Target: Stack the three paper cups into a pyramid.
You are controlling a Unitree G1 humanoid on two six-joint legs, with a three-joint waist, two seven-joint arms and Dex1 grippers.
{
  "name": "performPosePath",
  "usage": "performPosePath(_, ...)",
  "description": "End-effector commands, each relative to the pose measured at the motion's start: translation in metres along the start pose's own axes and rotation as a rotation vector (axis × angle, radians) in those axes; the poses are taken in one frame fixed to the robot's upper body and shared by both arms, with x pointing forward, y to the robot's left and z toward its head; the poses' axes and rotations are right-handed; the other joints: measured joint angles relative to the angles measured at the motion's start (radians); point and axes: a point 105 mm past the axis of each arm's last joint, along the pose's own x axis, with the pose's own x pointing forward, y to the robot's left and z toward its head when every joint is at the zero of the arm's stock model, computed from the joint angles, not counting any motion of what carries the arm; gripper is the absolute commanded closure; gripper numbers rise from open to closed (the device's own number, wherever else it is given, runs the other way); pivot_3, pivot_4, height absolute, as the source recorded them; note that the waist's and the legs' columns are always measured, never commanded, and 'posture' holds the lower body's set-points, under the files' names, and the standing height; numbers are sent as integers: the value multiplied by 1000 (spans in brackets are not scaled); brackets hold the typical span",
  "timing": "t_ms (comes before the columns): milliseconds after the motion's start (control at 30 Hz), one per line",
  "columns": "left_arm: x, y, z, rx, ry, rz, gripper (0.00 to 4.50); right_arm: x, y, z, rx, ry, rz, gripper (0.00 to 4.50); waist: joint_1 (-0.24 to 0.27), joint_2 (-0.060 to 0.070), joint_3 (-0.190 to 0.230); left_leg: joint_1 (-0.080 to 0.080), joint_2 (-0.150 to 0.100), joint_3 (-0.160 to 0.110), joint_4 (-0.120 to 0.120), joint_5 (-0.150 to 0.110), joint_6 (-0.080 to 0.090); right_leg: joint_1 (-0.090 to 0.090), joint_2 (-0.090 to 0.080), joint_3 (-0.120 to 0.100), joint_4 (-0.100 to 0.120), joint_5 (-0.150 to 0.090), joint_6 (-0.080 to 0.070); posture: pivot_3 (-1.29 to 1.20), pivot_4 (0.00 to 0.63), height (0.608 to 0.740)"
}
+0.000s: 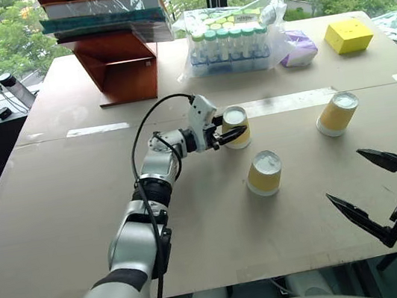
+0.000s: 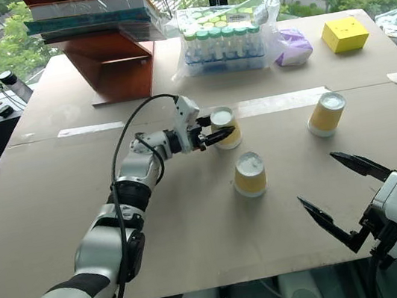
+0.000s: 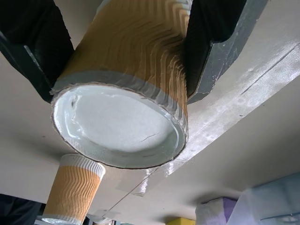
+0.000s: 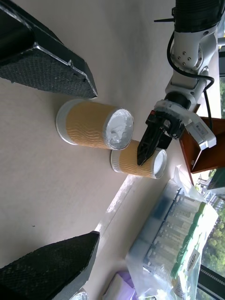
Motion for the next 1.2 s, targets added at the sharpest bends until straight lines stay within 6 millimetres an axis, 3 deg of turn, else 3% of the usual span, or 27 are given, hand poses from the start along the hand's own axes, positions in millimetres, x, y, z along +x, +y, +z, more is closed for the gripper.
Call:
performPosePath(33, -26, 1, 25, 12, -79, -67, 1907, 2, 5, 10, -24, -38, 16, 0, -1, 0, 0, 0, 0, 0, 0, 0, 0, 0, 0, 0, 0, 0, 0, 0, 150, 740)
performPosePath(167, -60, -17, 33, -42, -90, -220, 1907, 4, 6, 9, -15, -36, 27, 0, -6, 0, 0, 1, 2, -2, 0, 0, 0, 0, 1, 1, 0, 0, 0, 0, 150, 740)
performPosePath(300, -87, -53, 26, -32, -24, -381, 1907, 9, 8, 7, -6, -31, 46, 0, -1, 1, 0, 1, 3, -2, 0, 0, 0, 0, 1, 2, 0, 0, 0, 0, 150, 740)
performPosePath(567, -75, -75, 11, 65, 7, -376, 1907, 15, 9, 6, -1, -33, 62, 0, 26, 1, 0, -1, 2, -2, 6, 0, 0, 1, 0, 0, 1, 0, 0, 0, 150, 740)
performPosePath(900, -59, -72, -11, 137, 71, -323, 1907, 13, 11, 5, 5, -29, 64, 0, 24, 1, 0, 0, 2, -2, 7, 0, 0, 1, 1, 1, 1, 0, 0, 0, 150, 740)
performPosePath(1200, -53, -78, -13, 122, 73, -353, 1907, 12, 12, 5, 6, -30, 57, 0, 24, 1, 0, -2, 2, -2, 9, 0, 0, 1, 1, 0, 1, 0, 0, 0, 150, 740)
